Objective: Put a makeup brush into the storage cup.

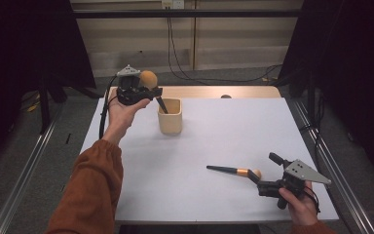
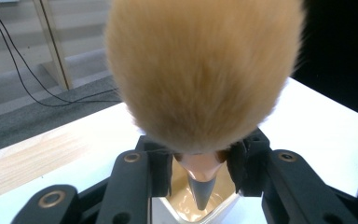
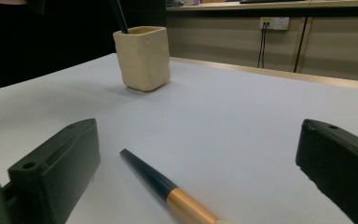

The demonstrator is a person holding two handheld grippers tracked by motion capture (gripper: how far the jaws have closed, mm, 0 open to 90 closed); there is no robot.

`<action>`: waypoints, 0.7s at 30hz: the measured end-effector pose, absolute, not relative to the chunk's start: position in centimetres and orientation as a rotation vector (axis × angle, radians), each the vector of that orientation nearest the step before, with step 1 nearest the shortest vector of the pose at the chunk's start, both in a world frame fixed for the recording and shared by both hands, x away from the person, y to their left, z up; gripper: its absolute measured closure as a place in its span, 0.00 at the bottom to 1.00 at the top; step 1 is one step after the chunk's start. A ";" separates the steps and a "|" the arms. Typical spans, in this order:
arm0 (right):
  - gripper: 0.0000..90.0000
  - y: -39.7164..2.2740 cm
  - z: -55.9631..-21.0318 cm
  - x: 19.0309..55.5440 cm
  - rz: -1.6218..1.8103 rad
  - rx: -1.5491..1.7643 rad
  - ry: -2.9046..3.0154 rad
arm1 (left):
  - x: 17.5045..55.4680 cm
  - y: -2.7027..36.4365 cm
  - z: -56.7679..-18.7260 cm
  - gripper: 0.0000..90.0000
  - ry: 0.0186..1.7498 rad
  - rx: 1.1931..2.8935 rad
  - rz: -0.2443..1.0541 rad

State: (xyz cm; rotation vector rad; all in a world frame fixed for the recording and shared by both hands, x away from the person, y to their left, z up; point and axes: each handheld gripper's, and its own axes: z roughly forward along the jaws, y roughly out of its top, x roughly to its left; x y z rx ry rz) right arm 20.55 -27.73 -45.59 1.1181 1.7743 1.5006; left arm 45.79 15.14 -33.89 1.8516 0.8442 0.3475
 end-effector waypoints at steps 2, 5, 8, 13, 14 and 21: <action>0.00 -27.7 -45.6 20.6 1.501 1.118 1.776 | 45.8 15.1 -34.2 0.72 0.849 1.856 0.343; 0.00 -27.7 -45.6 20.6 1.494 1.107 1.781 | 45.8 15.1 -34.7 0.72 0.855 1.859 0.338; 0.00 -27.7 -45.6 20.6 1.496 1.111 1.782 | 45.7 15.2 -35.1 0.72 0.848 1.858 0.326; 0.00 -27.7 -45.6 20.6 1.497 1.110 1.781 | 45.7 15.2 -35.7 0.72 0.855 1.870 0.333; 0.00 -27.7 -45.6 20.6 1.497 1.110 1.781 | 45.7 15.2 -35.8 0.72 0.854 1.876 0.334; 0.00 -27.7 -45.6 20.6 1.497 1.104 1.784 | 45.8 14.8 -36.6 0.71 0.854 1.888 0.327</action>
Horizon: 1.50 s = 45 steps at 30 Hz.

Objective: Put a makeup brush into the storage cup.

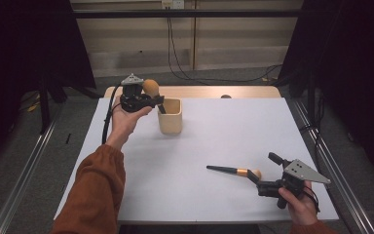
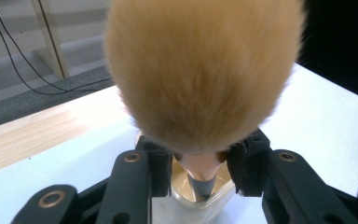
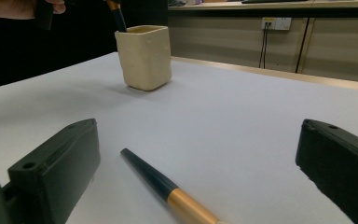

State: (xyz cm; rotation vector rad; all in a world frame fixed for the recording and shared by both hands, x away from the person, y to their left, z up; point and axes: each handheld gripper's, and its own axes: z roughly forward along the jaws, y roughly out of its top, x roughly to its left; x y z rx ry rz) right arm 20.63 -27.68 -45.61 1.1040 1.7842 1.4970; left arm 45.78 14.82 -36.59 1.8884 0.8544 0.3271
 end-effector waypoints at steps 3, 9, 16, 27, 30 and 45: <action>0.00 -27.7 -45.6 20.7 1.494 1.096 1.786 | 45.8 14.8 -37.0 0.71 0.857 1.891 0.322; 0.00 -27.7 -45.6 20.7 1.501 1.107 1.785 | 45.7 14.7 -37.8 0.71 0.855 1.890 0.326; 0.00 -27.6 -45.7 20.7 1.492 1.095 1.794 | 45.9 14.4 -38.4 0.71 0.866 1.901 0.316; 0.00 -27.6 -45.7 20.7 1.493 1.094 1.800 | 45.8 14.6 -39.3 0.66 0.891 1.876 0.314; 0.00 -27.6 -45.7 20.7 1.487 1.089 1.808 | 45.7 14.7 -39.3 0.54 0.903 1.884 0.340; 0.00 -27.6 -45.7 20.8 1.489 1.086 1.808 | 44.5 15.7 -38.9 0.07 0.890 1.804 0.384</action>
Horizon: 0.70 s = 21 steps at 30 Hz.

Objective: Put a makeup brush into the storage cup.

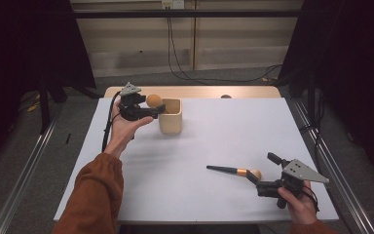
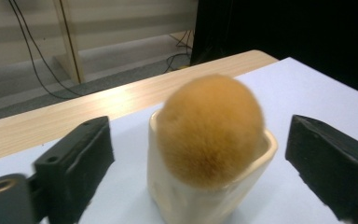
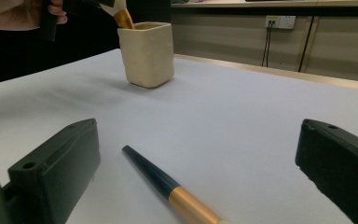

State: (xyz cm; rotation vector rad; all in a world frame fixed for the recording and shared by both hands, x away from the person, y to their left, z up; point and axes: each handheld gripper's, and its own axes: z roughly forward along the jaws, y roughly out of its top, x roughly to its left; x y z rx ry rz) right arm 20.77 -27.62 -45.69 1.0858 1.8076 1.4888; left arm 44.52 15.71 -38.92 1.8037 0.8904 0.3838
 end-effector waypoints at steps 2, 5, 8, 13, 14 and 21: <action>0.00 -27.6 -45.7 20.8 1.489 1.085 1.806 | 44.2 15.9 -39.0 0.04 0.880 1.806 0.383; 0.00 -27.7 -45.7 20.8 1.489 1.084 1.806 | 43.8 16.2 -39.1 0.04 0.882 1.796 0.389; 0.00 -27.7 -45.7 20.8 1.490 1.088 1.803 | 43.2 16.5 -39.4 0.04 0.883 1.809 0.398; 0.00 -27.6 -45.7 20.8 1.488 1.085 1.805 | 42.3 17.3 -39.7 0.03 0.864 1.796 0.404; 0.00 -27.6 -45.7 20.8 1.489 1.085 1.806 | 42.1 17.5 -39.7 0.03 0.857 1.803 0.402; 0.00 -27.7 -45.7 20.8 1.491 1.086 1.807 | 40.9 18.4 -40.7 0.03 0.858 1.770 0.394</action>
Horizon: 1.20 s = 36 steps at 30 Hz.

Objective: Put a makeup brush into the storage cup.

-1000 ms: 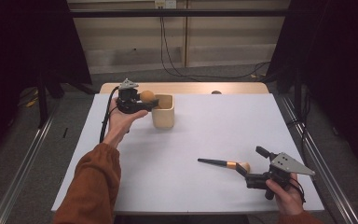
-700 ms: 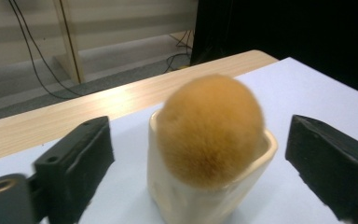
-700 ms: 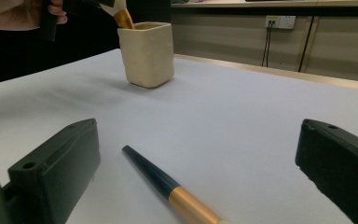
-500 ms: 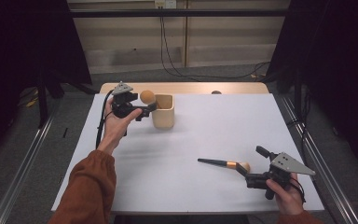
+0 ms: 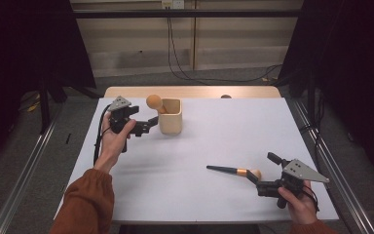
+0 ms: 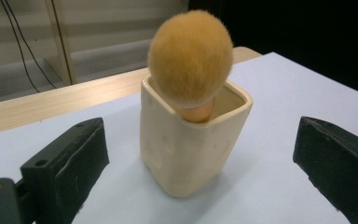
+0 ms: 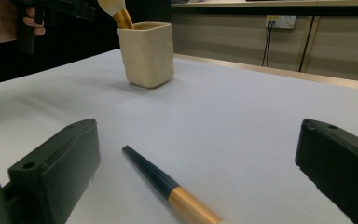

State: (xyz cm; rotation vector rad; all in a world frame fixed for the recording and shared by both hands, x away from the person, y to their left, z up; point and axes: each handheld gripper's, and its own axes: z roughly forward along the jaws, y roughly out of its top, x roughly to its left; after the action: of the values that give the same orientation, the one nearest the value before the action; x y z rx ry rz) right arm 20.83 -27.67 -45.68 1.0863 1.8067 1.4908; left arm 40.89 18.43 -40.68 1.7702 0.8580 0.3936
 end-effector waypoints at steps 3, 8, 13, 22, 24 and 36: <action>0.00 -27.7 -45.7 20.8 1.491 1.088 1.806 | 40.3 18.9 -41.1 0.04 0.835 1.748 0.378; 0.00 -27.7 -45.7 20.8 1.495 1.097 1.802 | 38.9 19.4 -40.8 0.05 0.803 1.754 0.379; 0.00 -27.7 -45.7 20.8 1.488 1.092 1.805 | 37.5 20.3 -40.5 0.04 0.787 1.749 0.417; 0.00 -27.6 -45.7 20.9 1.482 1.092 1.806 | 35.6 22.0 -41.2 0.04 0.816 1.742 0.430; 0.00 -27.6 -45.7 20.9 1.484 1.098 1.805 | 35.1 22.4 -41.3 0.04 0.831 1.742 0.443; 0.00 -27.3 -45.6 21.1 1.475 1.102 1.801 | 31.9 24.0 -41.8 0.05 0.820 1.691 0.504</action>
State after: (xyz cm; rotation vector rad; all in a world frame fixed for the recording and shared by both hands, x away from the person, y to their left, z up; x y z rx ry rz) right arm 21.13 -27.25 -45.65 1.1020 1.8008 1.4754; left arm 31.89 24.04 -41.81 1.6912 0.8197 0.5040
